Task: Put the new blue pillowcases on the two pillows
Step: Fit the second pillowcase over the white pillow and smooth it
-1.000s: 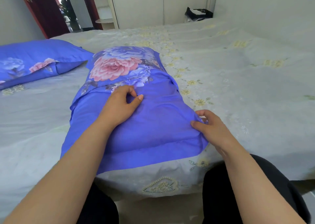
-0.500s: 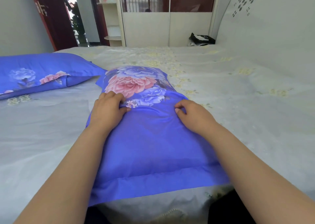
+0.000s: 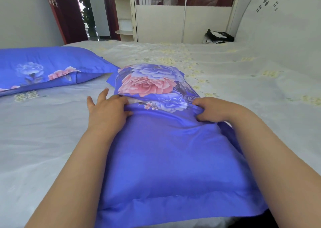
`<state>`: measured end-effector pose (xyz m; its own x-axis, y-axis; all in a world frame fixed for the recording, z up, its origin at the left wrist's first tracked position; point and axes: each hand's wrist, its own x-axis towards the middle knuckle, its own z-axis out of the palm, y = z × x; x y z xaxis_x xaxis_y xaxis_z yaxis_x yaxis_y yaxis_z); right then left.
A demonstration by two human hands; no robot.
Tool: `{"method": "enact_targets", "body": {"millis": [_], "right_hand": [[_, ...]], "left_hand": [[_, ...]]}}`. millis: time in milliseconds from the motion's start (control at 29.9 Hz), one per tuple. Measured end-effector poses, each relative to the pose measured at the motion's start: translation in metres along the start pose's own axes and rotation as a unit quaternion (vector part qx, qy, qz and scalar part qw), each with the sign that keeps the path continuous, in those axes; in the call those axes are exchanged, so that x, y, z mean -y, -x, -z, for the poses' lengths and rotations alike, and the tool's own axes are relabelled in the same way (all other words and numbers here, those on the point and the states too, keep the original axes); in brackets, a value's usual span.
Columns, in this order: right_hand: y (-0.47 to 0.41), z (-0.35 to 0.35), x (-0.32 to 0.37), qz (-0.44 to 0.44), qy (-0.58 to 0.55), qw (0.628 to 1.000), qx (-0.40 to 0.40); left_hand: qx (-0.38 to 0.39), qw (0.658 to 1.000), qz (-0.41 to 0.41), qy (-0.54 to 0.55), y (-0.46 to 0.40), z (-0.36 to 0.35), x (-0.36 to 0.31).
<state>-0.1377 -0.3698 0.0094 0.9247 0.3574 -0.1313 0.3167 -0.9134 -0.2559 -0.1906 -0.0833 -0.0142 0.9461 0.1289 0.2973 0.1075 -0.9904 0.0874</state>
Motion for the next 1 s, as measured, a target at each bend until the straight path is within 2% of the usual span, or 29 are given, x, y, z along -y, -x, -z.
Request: {"method": "enact_targets", "body": {"millis": [100,167,234,334,401,467,501,601,735,835,902,1002], "right_hand": [[0.003,0.011,-0.006,-0.024,0.016,0.998,0.053],[0.003,0.012,-0.005,-0.035,0.049,0.997,0.056],[0.001,0.011,0.001,-0.028,0.085,0.996,0.018],[-0.009,0.002,0.011,0.032,0.137,0.982,-0.129],[-0.018,-0.007,0.014,0.055,0.159,0.952,-0.256],[-0.031,-0.014,0.005,0.008,0.157,0.911,-0.381],[-0.037,-0.018,-0.004,-0.035,0.152,0.899,-0.409],[-0.047,-0.036,-0.024,-0.115,0.155,0.912,-0.362],[-0.054,-0.026,-0.020,-0.058,0.108,0.958,-0.260],[-0.047,-0.007,-0.015,-0.052,0.039,0.989,-0.131],[-0.045,-0.005,-0.017,-0.062,0.060,0.987,-0.134],[-0.052,-0.020,-0.027,-0.139,0.137,0.950,-0.243]], "left_hand": [[0.027,1.000,0.010,-0.007,-0.005,0.001,0.010],[-0.014,1.000,0.000,0.019,-0.011,0.000,0.011],[-0.066,0.997,-0.010,0.049,-0.016,-0.006,0.010],[-0.081,0.993,0.010,0.090,-0.019,-0.022,0.014],[-0.081,0.993,0.021,0.082,-0.019,-0.033,0.018],[-0.092,0.993,0.034,0.064,-0.020,-0.037,0.020],[-0.097,0.993,0.038,0.056,-0.019,-0.036,0.020],[-0.104,0.994,0.020,0.031,-0.018,-0.034,0.014],[-0.078,0.995,0.041,0.040,-0.021,-0.033,0.022],[-0.145,0.987,0.059,0.034,-0.024,-0.043,0.031],[-0.173,0.982,0.070,0.018,-0.024,-0.052,0.036],[-0.153,0.985,0.082,0.007,-0.027,-0.055,0.032]]}}
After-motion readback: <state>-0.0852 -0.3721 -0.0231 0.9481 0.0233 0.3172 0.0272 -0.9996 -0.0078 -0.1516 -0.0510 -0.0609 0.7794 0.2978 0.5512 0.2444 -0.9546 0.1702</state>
